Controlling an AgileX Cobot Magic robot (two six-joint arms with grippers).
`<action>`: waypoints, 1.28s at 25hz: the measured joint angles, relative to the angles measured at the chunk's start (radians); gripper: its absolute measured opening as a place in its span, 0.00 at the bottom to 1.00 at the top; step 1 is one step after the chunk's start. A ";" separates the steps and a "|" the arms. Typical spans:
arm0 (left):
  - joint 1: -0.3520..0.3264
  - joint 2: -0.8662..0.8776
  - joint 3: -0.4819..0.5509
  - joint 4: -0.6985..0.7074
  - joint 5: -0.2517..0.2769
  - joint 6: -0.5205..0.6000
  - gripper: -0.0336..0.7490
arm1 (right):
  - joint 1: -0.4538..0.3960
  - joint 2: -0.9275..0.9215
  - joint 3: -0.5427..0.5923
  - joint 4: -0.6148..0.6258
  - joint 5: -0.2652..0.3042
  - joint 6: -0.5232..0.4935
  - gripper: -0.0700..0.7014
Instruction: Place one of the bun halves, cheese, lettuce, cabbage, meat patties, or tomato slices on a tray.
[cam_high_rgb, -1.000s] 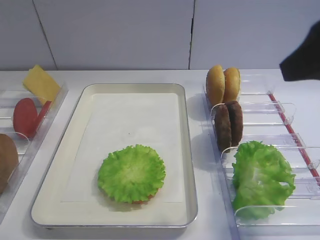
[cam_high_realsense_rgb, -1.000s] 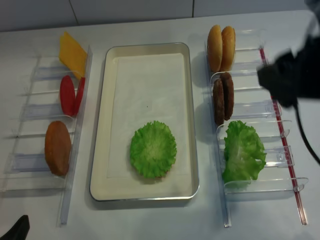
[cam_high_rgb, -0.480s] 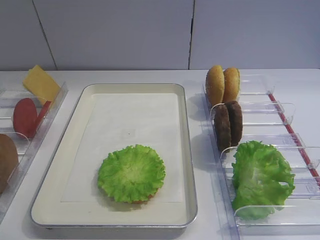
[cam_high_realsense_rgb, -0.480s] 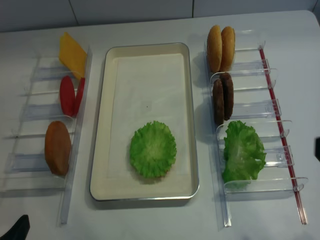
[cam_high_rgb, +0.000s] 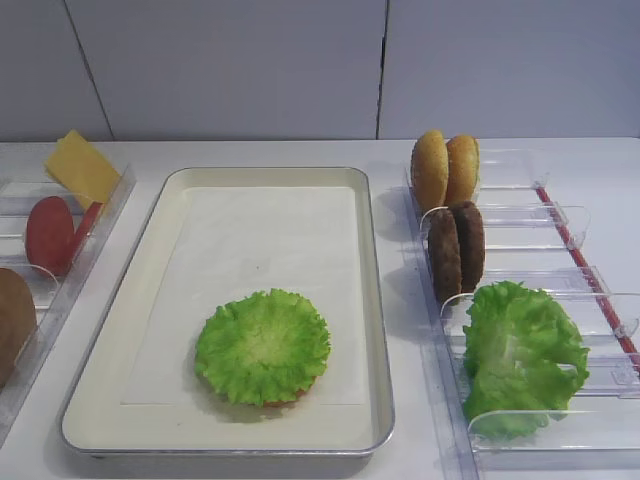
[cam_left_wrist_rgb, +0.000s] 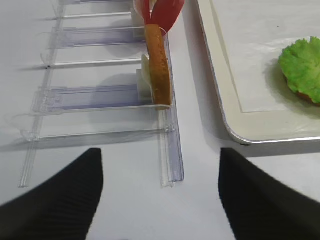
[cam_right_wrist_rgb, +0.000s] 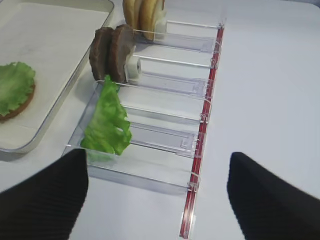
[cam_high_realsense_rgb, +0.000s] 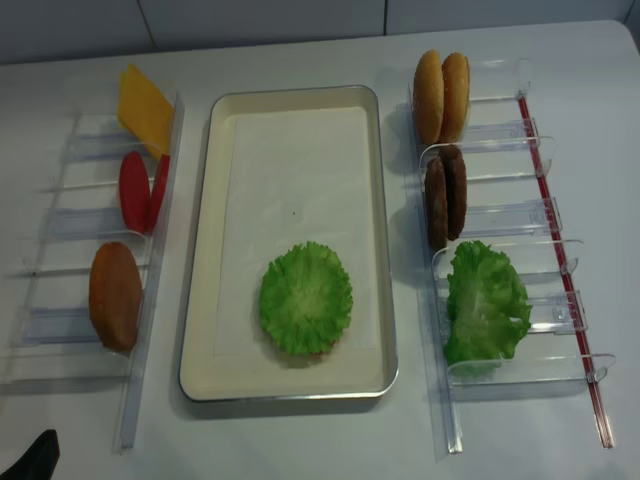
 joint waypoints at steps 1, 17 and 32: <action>0.000 0.000 0.000 0.000 0.000 0.000 0.66 | 0.000 -0.019 0.013 -0.002 0.006 0.000 0.87; 0.000 0.000 0.000 0.001 0.000 0.000 0.66 | -0.278 -0.155 0.096 0.054 0.008 -0.216 0.87; 0.000 0.000 0.000 0.001 0.000 0.000 0.66 | -0.278 -0.155 0.096 0.055 0.004 -0.210 0.84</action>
